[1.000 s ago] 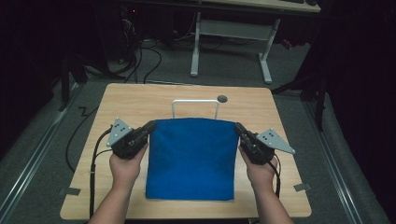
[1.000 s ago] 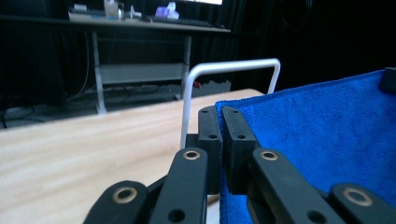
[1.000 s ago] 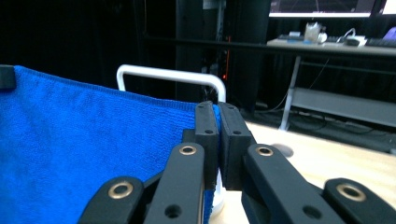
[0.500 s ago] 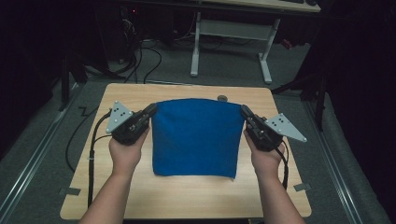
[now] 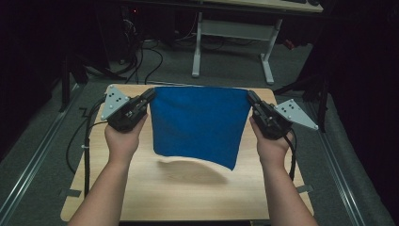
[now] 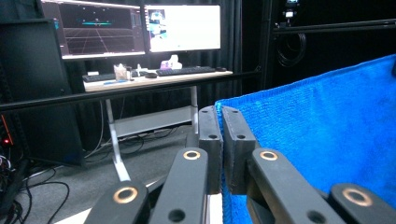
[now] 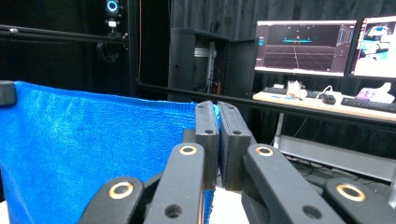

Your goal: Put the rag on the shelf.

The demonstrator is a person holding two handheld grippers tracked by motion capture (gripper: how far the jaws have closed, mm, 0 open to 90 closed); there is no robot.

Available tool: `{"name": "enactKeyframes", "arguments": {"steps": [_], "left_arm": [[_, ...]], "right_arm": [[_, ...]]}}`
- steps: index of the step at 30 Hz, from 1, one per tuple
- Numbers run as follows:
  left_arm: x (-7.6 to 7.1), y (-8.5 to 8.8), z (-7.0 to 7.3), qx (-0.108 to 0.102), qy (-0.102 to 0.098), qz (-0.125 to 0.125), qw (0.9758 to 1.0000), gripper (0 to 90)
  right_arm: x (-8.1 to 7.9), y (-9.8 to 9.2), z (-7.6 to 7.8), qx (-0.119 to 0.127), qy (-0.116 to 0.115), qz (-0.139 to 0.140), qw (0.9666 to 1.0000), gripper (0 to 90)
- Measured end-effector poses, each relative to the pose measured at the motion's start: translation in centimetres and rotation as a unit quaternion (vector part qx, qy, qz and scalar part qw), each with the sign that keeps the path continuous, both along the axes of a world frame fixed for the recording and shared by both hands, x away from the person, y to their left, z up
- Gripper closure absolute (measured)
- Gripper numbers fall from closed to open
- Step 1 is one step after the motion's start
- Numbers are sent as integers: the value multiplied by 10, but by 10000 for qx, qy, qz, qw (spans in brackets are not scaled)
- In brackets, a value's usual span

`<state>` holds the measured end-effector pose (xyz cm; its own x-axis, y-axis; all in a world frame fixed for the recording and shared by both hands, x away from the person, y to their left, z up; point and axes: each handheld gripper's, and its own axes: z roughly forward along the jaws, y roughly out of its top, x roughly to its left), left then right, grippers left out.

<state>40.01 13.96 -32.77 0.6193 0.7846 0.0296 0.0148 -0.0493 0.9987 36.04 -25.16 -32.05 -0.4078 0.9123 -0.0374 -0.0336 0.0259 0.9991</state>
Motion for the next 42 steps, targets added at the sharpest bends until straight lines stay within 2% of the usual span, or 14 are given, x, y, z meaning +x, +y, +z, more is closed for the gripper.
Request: {"name": "enactKeyframes", "arguments": {"steps": [6,10,13,16,20,23,25,26,29,33,35,40,42], "left_arm": [[9,3,0,-116,56,-15,9999,875],[24,1,4,-7,172,-118,9998,878],[41,-2,7,90,311,8,9995,876],[59,-4,7,234,454,106,9986,876],[77,-6,4,426,482,252,9976,876],[85,-8,4,466,427,304,9975,876],[91,-10,4,529,372,357,9973,876],[95,-12,5,603,348,380,9968,876],[105,-15,4,721,398,432,9957,875],[122,-21,2,768,494,505,9945,875],[131,-24,0,843,635,540,9929,875],[145,-30,-6,1024,765,610,9899,873],[150,-33,-14,1206,880,601,9870,872]], "right_arm": [[5,1,3,1,75,21,10000,885],[17,1,6,70,197,57,9998,884],[32,1,9,76,397,38,9992,885],[46,1,11,49,445,-13,9990,885],[65,1,13,20,475,-58,9989,885],[80,2,14,-81,504,-125,9986,885],[87,1,13,-60,517,-145,9985,885],[91,1,13,-25,567,-147,9983,885],[103,0,12,-188,603,-225,9977,885],[119,-2,9,-207,734,-282,9967,885],[128,-3,8,-248,814,-325,9958,885],[149,-5,-1,-402,1040,-425,9929,885],[157,-6,-8,-461,1199,-454,9907,885]]}}
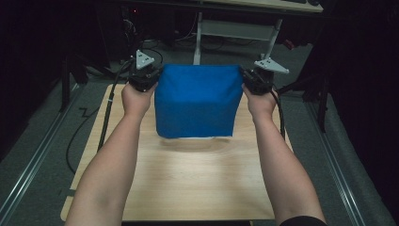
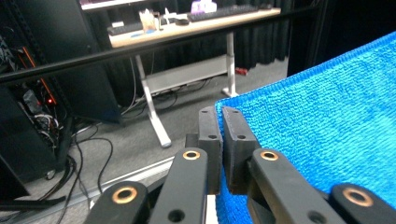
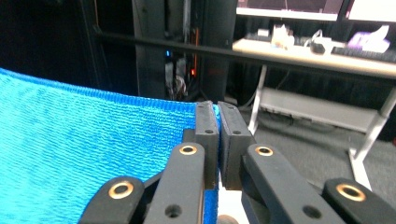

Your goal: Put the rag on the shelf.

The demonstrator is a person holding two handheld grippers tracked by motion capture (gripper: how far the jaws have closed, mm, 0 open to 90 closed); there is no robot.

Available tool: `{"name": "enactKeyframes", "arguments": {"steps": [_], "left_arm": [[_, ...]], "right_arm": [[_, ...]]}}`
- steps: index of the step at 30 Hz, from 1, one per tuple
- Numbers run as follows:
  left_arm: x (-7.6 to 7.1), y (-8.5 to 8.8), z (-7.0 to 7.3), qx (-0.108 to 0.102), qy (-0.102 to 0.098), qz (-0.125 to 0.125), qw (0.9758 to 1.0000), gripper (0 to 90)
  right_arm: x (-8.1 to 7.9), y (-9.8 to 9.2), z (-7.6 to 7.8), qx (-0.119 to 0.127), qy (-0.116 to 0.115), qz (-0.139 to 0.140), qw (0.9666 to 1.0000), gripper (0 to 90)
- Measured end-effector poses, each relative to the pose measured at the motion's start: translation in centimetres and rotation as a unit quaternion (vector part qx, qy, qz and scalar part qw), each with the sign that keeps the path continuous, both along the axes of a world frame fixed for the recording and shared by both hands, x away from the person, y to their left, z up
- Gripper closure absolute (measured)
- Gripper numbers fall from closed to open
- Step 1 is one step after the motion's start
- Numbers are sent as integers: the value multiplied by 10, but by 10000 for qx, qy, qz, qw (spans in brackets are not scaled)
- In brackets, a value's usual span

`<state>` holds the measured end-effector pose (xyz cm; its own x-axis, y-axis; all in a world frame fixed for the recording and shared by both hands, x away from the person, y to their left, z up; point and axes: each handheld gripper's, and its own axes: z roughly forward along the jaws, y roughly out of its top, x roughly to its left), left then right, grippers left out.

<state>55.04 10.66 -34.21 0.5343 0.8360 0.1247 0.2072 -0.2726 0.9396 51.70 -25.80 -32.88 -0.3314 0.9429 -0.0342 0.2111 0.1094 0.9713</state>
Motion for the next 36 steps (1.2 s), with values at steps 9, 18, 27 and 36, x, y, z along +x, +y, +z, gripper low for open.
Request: {"name": "enactKeyframes", "arguments": {"steps": [9,18,27,36], "left_arm": [[7,1,-60,62,783,-73,9969,872],[-4,2,-101,-42,1224,-283,9921,869],[-14,2,-128,-447,1508,-454,9865,870],[-18,2,-149,-521,1769,-465,9817,869]], "right_arm": [[16,0,-49,-82,664,62,9977,885],[10,5,-92,-16,1060,200,9942,885],[-3,13,-131,-20,1434,353,9890,885],[-12,16,-153,-13,1617,413,9860,884]]}}
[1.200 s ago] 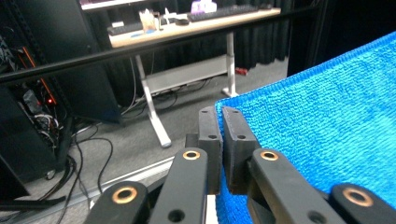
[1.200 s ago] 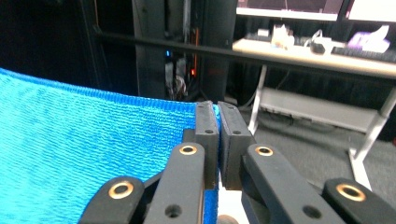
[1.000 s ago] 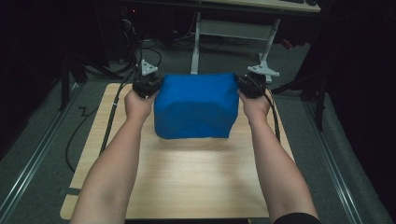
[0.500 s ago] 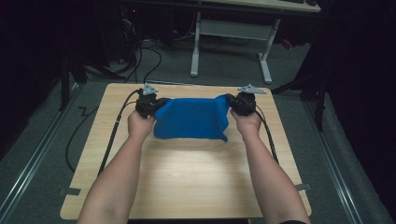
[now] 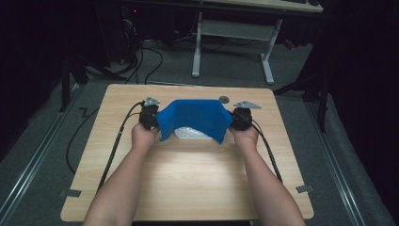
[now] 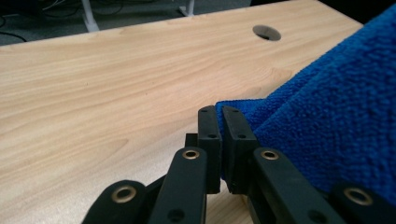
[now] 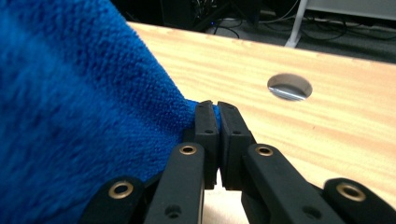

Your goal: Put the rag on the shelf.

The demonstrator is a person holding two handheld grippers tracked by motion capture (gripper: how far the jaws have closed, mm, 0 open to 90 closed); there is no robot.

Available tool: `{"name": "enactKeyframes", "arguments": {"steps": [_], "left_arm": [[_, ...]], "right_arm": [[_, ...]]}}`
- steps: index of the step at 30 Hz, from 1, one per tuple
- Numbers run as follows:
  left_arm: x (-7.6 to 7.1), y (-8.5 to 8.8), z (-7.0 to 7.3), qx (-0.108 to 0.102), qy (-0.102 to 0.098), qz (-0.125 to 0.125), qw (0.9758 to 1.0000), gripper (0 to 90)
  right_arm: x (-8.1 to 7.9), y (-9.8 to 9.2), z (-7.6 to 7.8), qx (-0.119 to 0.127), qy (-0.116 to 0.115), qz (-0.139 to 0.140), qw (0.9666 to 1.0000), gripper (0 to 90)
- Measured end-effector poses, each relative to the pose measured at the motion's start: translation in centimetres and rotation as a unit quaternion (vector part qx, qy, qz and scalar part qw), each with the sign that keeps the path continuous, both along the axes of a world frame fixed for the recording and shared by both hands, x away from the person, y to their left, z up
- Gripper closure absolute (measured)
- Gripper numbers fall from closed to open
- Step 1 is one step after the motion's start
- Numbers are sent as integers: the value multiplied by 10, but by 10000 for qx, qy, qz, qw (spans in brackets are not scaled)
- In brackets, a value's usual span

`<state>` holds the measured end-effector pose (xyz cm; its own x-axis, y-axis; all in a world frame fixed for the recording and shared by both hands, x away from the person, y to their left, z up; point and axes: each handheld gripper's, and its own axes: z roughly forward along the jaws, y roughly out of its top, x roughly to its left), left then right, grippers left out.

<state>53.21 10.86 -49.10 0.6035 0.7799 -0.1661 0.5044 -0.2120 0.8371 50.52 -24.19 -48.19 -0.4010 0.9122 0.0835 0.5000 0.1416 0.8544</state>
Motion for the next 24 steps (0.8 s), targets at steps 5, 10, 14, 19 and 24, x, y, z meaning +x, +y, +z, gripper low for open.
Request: {"name": "enactKeyframes", "arguments": {"steps": [5,10,14,19,24], "left_arm": [[-2,1,-8,-44,80,-3,10000,868],[-4,0,-12,-31,98,-15,9999,864],[-6,0,-13,-44,95,-29,9999,856],[-9,0,-14,-53,68,-21,10000,830],[-12,5,-8,9,5,99,10000,727]], "right_arm": [[-1,0,-8,-4,101,-2,9999,883],[0,4,-12,-19,123,53,9999,882],[1,6,-15,0,141,63,9999,880],[1,7,-17,50,209,16,9998,873],[2,5,-13,78,189,6,9998,759]]}}
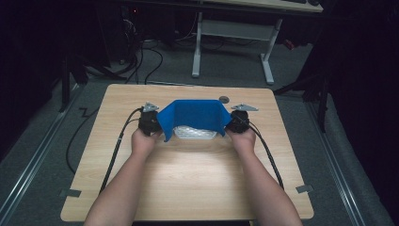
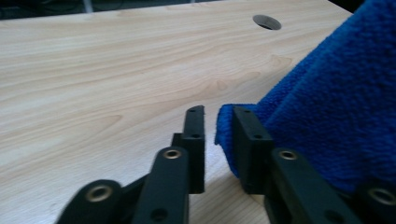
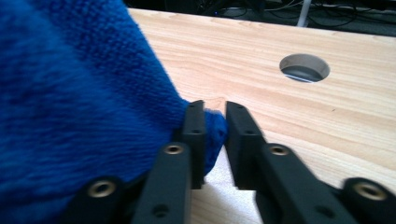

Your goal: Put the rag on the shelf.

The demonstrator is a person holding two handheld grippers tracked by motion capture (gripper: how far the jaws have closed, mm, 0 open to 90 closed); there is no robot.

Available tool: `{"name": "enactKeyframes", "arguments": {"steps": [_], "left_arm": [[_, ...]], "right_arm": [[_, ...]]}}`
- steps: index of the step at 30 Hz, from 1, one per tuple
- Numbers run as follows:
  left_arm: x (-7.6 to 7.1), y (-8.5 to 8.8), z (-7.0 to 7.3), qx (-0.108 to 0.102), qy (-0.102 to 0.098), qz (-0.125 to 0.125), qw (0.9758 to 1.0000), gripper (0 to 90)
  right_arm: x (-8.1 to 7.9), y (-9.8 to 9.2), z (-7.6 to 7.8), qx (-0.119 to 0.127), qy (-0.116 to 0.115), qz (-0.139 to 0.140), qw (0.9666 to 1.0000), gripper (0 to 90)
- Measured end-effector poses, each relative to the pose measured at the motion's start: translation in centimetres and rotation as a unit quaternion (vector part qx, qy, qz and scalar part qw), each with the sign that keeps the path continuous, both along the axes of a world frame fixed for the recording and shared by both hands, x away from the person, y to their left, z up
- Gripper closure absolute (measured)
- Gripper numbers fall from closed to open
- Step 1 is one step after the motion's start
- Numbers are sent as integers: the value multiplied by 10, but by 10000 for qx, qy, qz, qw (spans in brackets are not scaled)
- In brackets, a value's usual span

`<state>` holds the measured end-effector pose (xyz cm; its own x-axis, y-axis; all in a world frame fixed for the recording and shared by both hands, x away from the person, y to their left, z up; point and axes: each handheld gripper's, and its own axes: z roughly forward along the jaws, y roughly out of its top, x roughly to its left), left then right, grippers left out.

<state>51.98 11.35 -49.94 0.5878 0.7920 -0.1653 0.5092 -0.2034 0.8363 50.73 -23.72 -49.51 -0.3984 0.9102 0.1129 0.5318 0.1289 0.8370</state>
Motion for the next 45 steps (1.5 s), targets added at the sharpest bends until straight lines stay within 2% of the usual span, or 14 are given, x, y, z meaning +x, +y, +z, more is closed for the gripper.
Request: {"name": "enactKeyframes", "arguments": {"steps": [5,7,13,16,23,27,30,34,37,45], "left_arm": [[-2,12,12,22,-79,214,9997,593],[-3,18,16,149,-114,279,9994,540],[-7,32,29,144,-176,474,9986,444],[-10,36,35,172,-241,549,9981,412],[-17,47,45,150,-243,513,9983,384],[-23,53,47,133,-265,525,9982,382],[-30,57,47,143,-298,532,9980,368],[-38,63,47,113,-327,594,9976,349],[-43,67,46,77,-312,624,9975,343],[-60,75,44,-52,-258,609,9978,343]], "right_arm": [[0,-6,12,-49,-130,-97,9999,684],[0,-9,18,-81,-187,-115,9997,659],[-2,-16,36,-216,-439,-86,9988,589],[-4,-19,44,-287,-510,-85,9983,582],[-13,-25,56,-415,-619,-213,9970,584],[-22,-29,62,-435,-695,-195,9964,557],[-31,-32,64,-451,-753,-200,9959,546],[-40,-35,68,-390,-686,-161,9968,527],[-47,-37,71,-431,-888,-177,9950,528],[-66,-45,75,-495,-861,-142,9950,498]]}}
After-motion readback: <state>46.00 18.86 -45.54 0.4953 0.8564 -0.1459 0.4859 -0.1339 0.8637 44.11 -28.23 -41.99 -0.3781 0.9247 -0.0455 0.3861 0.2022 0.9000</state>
